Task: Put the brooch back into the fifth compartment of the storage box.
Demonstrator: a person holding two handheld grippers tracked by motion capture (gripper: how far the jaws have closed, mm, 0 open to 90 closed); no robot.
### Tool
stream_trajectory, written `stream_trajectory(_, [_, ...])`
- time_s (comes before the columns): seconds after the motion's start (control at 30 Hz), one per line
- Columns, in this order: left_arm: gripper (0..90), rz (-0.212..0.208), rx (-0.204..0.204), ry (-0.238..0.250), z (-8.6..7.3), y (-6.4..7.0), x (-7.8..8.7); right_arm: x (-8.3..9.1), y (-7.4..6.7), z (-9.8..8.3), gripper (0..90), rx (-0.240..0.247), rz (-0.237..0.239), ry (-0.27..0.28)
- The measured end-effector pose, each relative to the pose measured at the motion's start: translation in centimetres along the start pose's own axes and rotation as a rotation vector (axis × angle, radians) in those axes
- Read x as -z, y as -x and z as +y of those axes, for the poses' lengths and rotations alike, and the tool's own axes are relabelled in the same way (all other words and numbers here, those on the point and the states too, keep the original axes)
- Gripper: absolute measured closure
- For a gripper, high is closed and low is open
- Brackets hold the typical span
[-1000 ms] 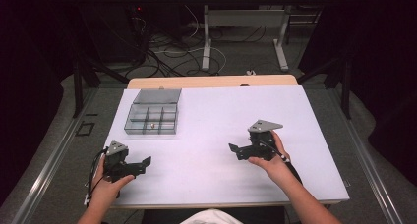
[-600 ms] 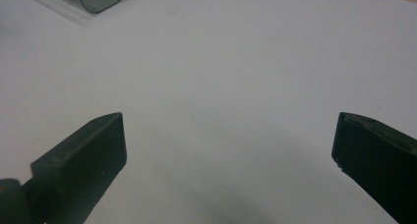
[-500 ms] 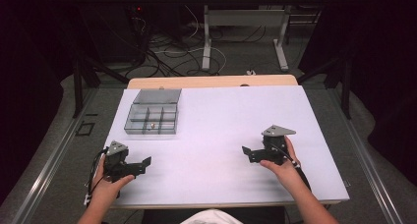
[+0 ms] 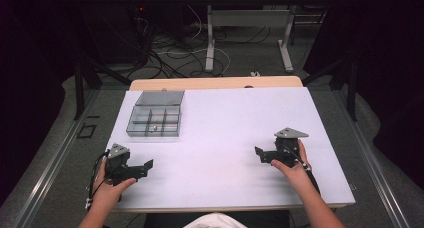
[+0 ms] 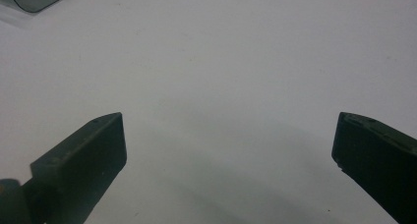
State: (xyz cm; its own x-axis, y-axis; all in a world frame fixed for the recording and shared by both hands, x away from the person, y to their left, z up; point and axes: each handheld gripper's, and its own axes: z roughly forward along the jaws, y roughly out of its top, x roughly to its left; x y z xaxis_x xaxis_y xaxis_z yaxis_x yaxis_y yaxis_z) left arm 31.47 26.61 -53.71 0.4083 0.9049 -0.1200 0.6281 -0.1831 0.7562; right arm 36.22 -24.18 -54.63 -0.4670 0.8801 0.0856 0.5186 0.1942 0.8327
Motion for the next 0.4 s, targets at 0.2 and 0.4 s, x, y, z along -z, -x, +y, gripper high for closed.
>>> stream_trajectory(0.2, [3.2, -0.001, 0.005, 0.000, 0.02, 0.04, -0.10, 0.03, 0.19, -0.15, 0.0, -0.016, -0.008, -0.001])
stream_trajectory(0.4, [3.2, 0.000, 0.007, -0.003, 0.11, -0.09, -0.18, 0.11, 0.40, 0.00, 0.0, -0.026, -0.003, -0.016])
